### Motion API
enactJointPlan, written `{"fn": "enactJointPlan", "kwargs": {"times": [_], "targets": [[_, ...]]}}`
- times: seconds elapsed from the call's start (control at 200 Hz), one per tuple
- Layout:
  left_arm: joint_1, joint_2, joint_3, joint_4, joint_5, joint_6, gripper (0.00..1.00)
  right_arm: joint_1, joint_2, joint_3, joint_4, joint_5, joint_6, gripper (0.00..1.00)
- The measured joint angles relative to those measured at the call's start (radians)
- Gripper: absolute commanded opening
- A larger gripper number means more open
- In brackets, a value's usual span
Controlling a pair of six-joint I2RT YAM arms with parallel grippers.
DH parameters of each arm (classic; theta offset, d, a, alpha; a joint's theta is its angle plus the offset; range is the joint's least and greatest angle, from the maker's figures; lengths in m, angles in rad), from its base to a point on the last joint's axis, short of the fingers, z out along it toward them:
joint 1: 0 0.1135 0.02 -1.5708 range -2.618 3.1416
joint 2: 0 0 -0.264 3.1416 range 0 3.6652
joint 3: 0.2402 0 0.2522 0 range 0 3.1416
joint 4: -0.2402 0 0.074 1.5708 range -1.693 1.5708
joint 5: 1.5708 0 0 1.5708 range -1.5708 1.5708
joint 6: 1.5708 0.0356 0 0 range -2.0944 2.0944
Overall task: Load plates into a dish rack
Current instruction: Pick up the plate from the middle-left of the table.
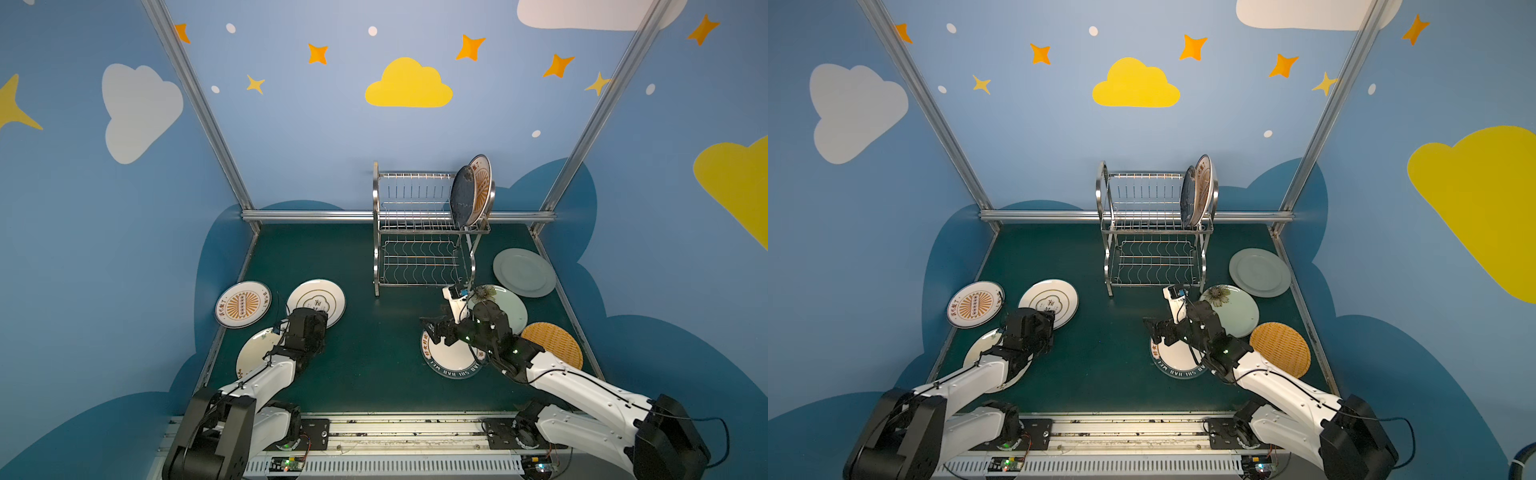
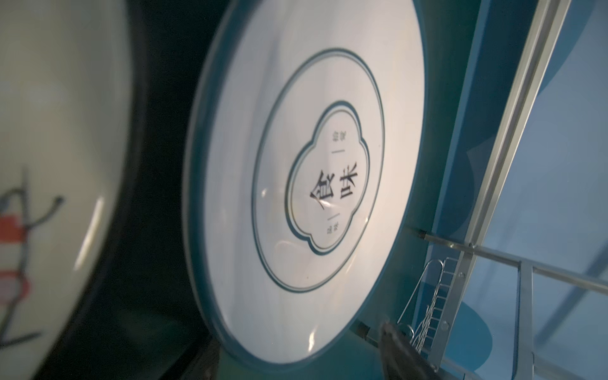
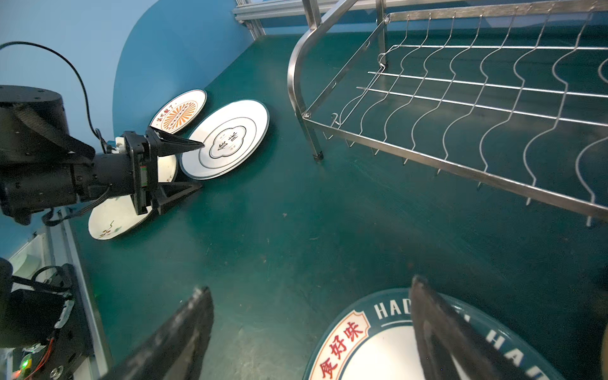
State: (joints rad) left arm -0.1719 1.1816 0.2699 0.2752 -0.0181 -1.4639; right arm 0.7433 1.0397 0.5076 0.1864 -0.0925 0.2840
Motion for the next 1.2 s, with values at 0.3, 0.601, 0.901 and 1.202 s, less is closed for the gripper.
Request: {"fn": "enactJointPlan", "kwargs": {"times": [0.3, 0.601, 0.901, 1.202], "targets": [[0.013, 0.195, -0.011, 0.286, -0.027, -0.064, 0.51, 0.005, 0.022, 0.031, -0.006, -0.024, 0.004, 0.91], [0.014, 0.331, -0.027, 0.498, -0.044, -0.097, 0.35, 0.007, 0.023, 0.032, -0.012, -0.025, 0.004, 0.91], [0.032, 0.408, -0.047, 0.607, -0.024, -0.099, 0.11, 0.008, 0.022, 0.032, -0.028, -0.024, 0.003, 0.91], [0.066, 0.131, -0.065, 0.32, -0.015, 0.014, 0.04, 0.008, 0.022, 0.033, -0.031, -0.023, 0.003, 0.91]]}}
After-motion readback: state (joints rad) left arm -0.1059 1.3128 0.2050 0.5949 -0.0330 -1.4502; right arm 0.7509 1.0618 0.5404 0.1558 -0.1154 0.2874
